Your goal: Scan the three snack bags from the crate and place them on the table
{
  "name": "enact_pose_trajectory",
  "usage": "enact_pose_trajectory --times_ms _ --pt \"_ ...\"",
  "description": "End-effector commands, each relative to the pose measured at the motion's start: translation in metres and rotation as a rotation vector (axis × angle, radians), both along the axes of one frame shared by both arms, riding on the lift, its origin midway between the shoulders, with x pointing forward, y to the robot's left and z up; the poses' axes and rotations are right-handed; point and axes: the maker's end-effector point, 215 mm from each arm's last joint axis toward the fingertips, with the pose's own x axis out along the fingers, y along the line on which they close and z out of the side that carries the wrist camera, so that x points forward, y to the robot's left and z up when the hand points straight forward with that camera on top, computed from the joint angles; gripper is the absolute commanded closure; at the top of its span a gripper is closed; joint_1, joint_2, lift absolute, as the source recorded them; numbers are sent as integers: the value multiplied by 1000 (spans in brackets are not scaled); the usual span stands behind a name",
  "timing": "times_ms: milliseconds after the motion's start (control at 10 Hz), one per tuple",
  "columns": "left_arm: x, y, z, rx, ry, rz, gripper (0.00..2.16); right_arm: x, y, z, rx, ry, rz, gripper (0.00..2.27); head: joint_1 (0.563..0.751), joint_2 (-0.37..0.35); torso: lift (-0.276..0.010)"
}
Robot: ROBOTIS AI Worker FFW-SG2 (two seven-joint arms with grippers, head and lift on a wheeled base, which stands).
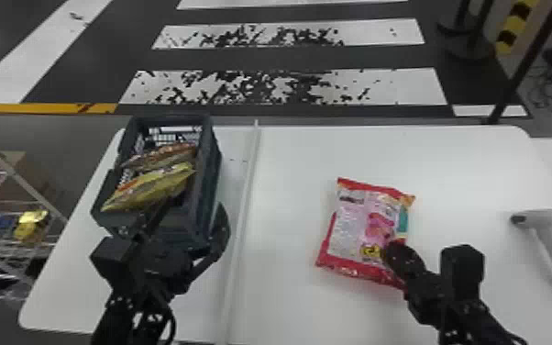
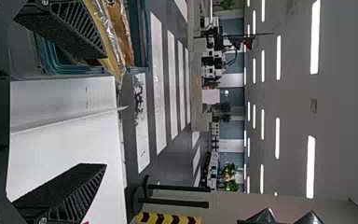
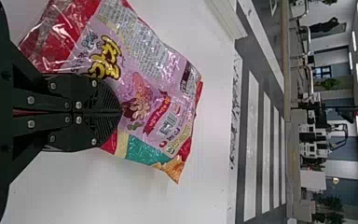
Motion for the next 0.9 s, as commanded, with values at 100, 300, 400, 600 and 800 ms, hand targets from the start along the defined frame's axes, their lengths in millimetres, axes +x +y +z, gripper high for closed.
enact_pose_trajectory --times_ms 100,300,400,600,800 --pt "0 -1 -1 0 2 -3 39 -5 4 -17 -31 20 24 2253 695 118 -62" --pt "0 -1 0 0 0 -3 39 7 1 17 -37 -53 16 2253 695 119 -62" --pt "0 -1 0 2 0 -4 39 10 4 39 -34 -89 20 2253 695 118 -62" --pt "0 -1 0 1 0 -4 39 5 27 64 -17 -127 57 2253 695 123 -62" --pt "1 0 -2 4 3 -6 39 1 47 51 -14 -100 94 2253 695 157 -62"
